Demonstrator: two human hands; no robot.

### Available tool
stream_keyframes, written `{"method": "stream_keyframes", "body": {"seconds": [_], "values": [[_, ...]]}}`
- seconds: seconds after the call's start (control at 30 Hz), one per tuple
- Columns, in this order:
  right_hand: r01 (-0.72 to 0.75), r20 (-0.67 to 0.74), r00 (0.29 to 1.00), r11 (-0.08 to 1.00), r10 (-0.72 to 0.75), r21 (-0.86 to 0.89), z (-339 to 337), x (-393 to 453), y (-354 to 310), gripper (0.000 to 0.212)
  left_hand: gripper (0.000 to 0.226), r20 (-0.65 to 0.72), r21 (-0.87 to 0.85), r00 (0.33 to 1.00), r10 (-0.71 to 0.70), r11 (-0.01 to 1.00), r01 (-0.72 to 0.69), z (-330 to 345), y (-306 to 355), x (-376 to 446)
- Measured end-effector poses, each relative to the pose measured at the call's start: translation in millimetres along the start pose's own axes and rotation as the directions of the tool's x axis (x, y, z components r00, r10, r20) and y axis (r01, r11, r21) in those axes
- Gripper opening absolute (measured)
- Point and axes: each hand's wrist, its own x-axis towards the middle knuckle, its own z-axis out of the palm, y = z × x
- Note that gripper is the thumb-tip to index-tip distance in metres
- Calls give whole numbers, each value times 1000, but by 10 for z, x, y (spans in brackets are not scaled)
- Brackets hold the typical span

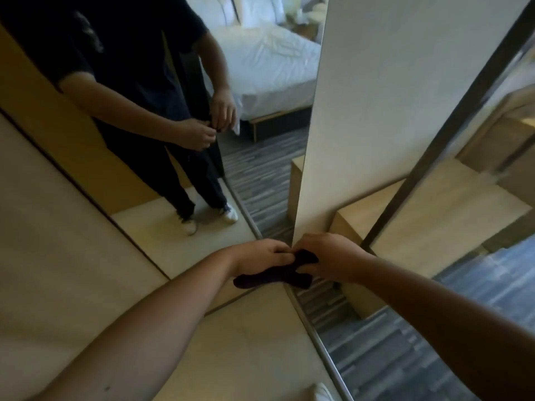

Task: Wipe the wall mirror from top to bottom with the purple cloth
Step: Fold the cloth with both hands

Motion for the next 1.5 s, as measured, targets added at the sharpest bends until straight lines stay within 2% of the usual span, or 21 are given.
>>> {"method": "stream_keyframes", "body": {"seconds": [0.1, 0.2, 0.27, 0.4, 0.6, 0.73, 0.97, 1.13, 1.23, 1.33, 1.5], "values": [[-59, -44, 997, 997, 62, 57, -169, -279, -128, 19, 30, 63, 18, 998, -5, 1000, 4, 2, 285, -235], [-115, -67, 990, 986, 123, 120, -273, -515, -162, 14, 19, 128, 57, 991, -28, 998, 21, 57, 490, -365], [-142, -64, 986, 981, 151, 131, -306, -618, -104, 10, 13, 109, 145, 994, -14, 989, -2, 129, 585, -386], [-196, -22, 979, 971, 201, 139, -394, -791, 129, 13, 13, 49, 424, 998, 47, 903, -64, 214, 721, -279], [-277, 32, 961, 957, 275, 88, -496, -1111, 619, 18, 10, 15, 593, 984, 178, 790, -152, 305, 1132, 215], [-352, 57, 936, 932, 349, 90, -573, -1427, 1130, 16, 17, 12, 588, 969, 247, 782, -207, 513, 1464, 617], [-397, 78, 916, 917, 394, 29, -568, -1837, 2263, 21, 27, 77, 560, 967, 243, 792, -243, 955, 1975, 1567], [-356, 144, 927, 933, 345, 60, -561, -1882, 3221, 24, 21, 22, 480, 985, 170, 863, -159, 1174, 2242, 2351], [-349, 182, 926, 934, 332, 75, -563, -1895, 3700, 24, 17, 54, 389, 994, 100, 914, -113, 1266, 2370, 2708], [-354, 212, 920, 930, 328, 98, -488, -1889, 4107, 28, 15, 90, 407, 994, 58, 909, -90, 1348, 2396, 3012], [-338, 261, 916, 937, 306, 90, -159, -1727, 4484, 22, 11, -20, 524, 1000, 12, 852, 1, 1588, 2241, 3433]]}}
